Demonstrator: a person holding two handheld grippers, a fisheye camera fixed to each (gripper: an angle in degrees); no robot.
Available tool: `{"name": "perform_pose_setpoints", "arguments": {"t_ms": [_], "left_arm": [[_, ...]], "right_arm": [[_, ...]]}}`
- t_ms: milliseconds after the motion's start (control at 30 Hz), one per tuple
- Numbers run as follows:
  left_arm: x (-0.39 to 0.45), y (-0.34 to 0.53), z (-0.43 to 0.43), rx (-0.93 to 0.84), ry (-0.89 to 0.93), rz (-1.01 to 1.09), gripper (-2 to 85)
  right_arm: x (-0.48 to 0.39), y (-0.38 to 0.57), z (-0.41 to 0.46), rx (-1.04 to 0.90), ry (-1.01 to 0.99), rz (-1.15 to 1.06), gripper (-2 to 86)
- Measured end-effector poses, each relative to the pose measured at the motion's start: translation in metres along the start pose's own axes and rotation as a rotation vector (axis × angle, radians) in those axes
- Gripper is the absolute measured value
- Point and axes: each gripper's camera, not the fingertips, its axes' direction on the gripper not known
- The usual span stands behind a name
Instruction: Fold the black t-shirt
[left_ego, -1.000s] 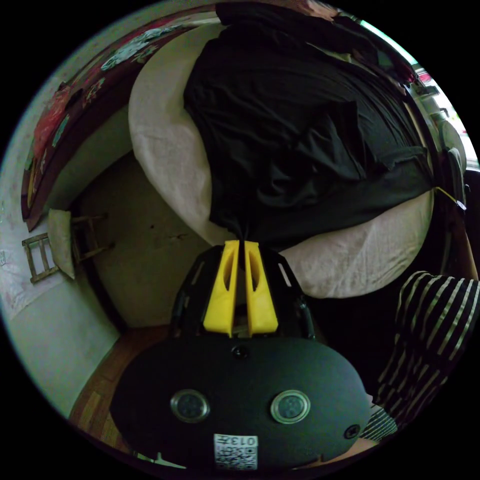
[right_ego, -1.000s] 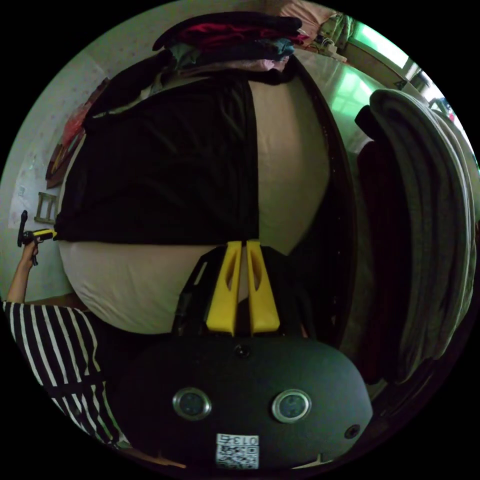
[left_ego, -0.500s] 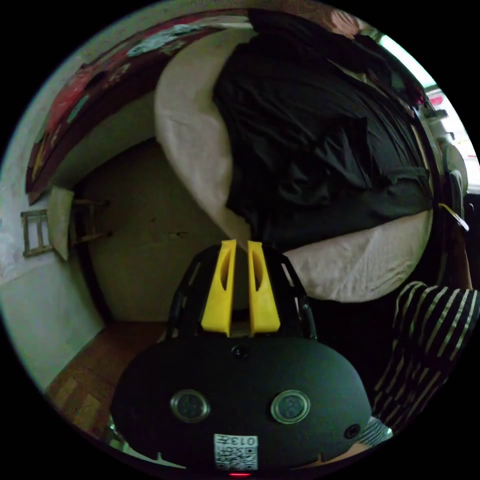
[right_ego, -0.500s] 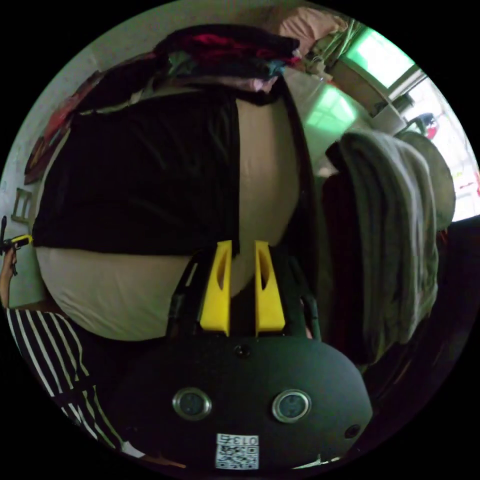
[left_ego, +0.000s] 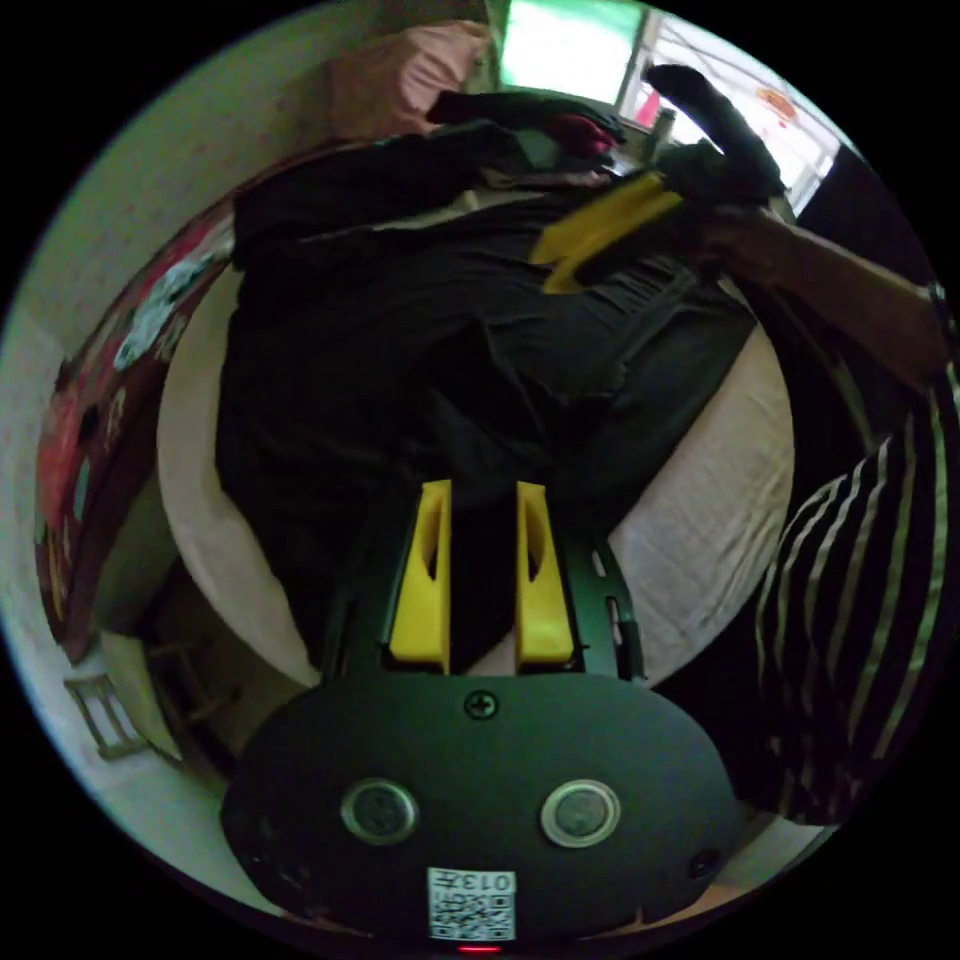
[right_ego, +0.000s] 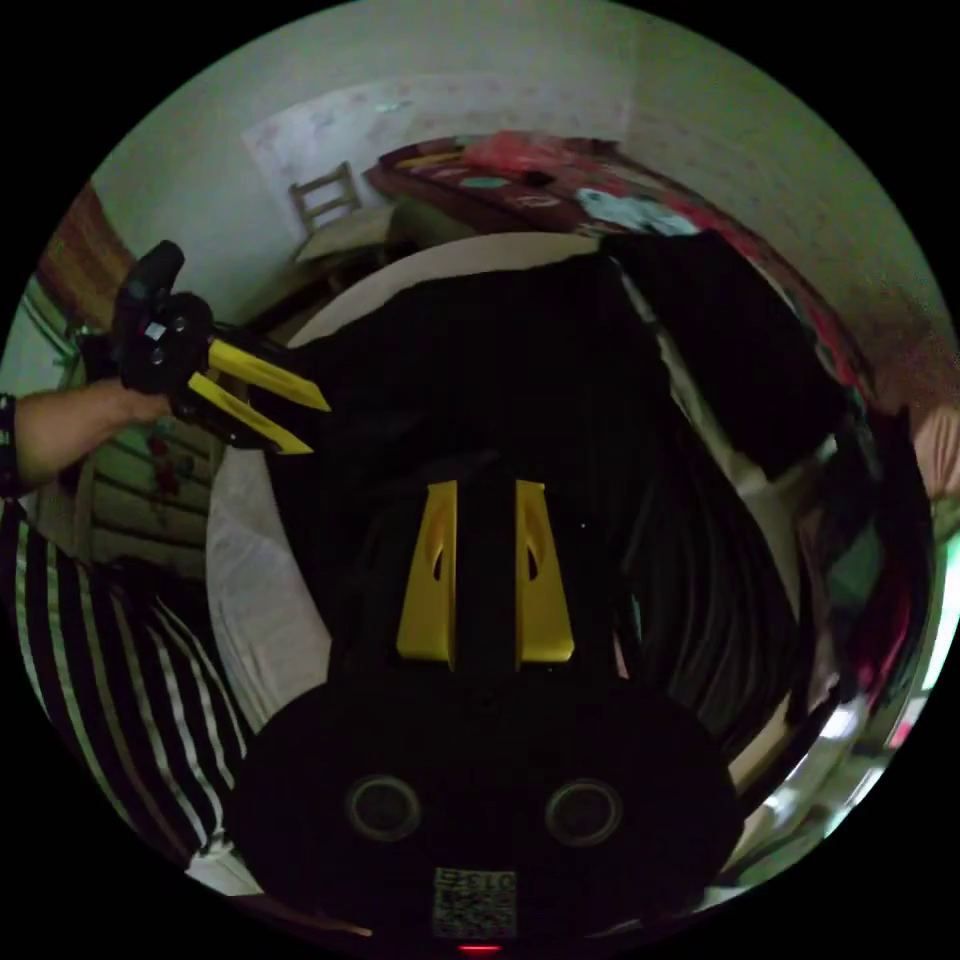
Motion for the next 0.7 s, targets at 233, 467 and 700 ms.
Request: {"name": "perform_pose_setpoints", "arguments": {"t_ms": [233, 467, 700], "left_arm": [[0.0, 0.003, 0.023, -0.098, -0.039, 0.102, 0.8], [-0.045, 0.024, -0.003, 0.034, 0.092, -0.09, -0.2], [-0.084, 0.056, -0.027, 0.225, 0.183, -0.281, -0.3]], "right_arm": [[-0.015, -0.094, 0.04, -0.154, 0.018, -0.204, 8.7], [-0.011, -0.147, 0.043, -0.151, -0.013, -0.236, 9.3], [-0.015, -0.178, 0.04, -0.159, -0.05, -0.348, 9.8]]}}
